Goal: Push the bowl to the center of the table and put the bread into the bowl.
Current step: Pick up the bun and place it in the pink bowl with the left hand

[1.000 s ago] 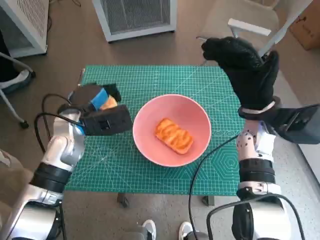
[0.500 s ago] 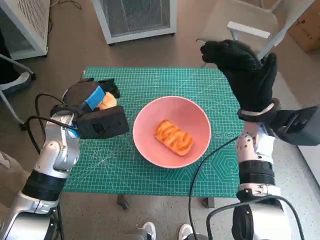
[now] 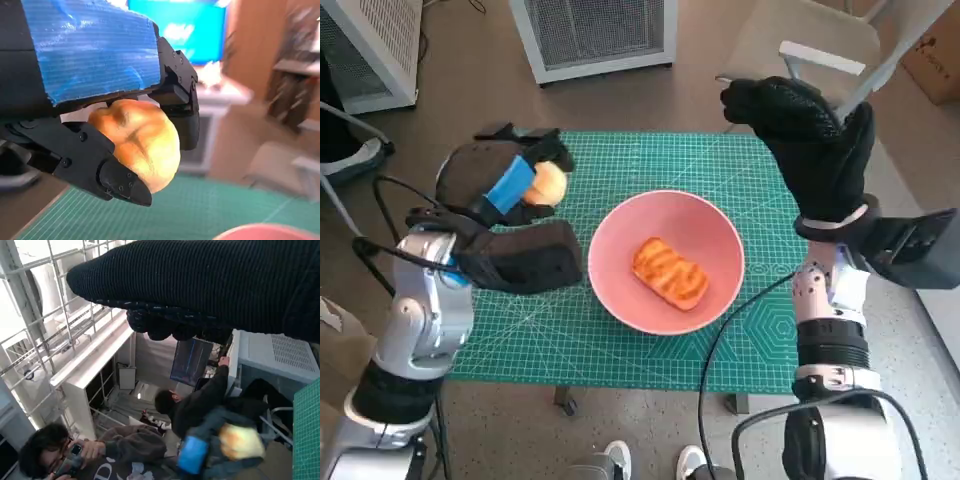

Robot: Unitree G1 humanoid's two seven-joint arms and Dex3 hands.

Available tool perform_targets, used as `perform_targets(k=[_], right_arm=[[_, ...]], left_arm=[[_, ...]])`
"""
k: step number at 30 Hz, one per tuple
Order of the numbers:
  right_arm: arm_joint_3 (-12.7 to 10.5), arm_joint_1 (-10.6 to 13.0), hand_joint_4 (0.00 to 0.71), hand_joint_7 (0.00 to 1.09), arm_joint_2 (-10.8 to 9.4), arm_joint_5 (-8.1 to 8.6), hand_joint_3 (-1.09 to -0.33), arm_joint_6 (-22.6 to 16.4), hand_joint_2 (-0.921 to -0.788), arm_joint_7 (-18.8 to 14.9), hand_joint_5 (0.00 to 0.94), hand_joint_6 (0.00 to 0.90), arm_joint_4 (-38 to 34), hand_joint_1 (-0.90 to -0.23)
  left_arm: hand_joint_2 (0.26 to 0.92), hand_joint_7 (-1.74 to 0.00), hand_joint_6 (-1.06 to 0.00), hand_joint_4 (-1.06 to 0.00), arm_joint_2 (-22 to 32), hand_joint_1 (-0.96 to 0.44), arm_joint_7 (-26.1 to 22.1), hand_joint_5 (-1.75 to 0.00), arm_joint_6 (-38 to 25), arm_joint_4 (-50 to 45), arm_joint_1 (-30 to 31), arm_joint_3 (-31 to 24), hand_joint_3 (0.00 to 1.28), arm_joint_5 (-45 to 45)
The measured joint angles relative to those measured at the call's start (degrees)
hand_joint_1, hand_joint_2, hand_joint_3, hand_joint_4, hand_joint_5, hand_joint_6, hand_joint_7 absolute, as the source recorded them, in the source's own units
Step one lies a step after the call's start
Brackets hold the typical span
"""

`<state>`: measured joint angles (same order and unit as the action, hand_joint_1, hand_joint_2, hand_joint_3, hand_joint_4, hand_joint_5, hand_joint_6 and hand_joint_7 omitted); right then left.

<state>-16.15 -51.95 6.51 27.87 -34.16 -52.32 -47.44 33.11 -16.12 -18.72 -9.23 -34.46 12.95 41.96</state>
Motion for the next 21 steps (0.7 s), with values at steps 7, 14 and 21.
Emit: perform_targets(k=[7,14,21], right_arm=[[-0.02,0.00,0.237,0.61,0.02,0.02,-0.679,0.09,-0.921,-0.09,0.000,0.008,0.00,-0.627],[-0.01,0.00,0.237,0.61,0.02,0.03,-0.679,0.10,-0.921,-0.27,0.000,0.007,0.00,-0.629],[-0.16,0.01,0.238,0.62,0.11,0.14,-0.678,0.16,-0.921,-0.49,0.000,0.007,0.06,-0.632]], left_arm=[[0.919,-1.23,-0.62,-0.77,-1.91,0.00,0.11,-1.02,1.48,-1.75,-0.01,0.77,0.04,1.03],[0.920,-1.23,-0.60,-0.77,-4.06,0.00,-0.20,-1.03,3.39,-2.44,-0.23,2.54,0.04,1.37],[0.920,-1.22,-0.59,-0.76,-6.42,0.00,-0.34,-1.08,6.21,-1.89,-1.82,4.18,0.05,1.90]])
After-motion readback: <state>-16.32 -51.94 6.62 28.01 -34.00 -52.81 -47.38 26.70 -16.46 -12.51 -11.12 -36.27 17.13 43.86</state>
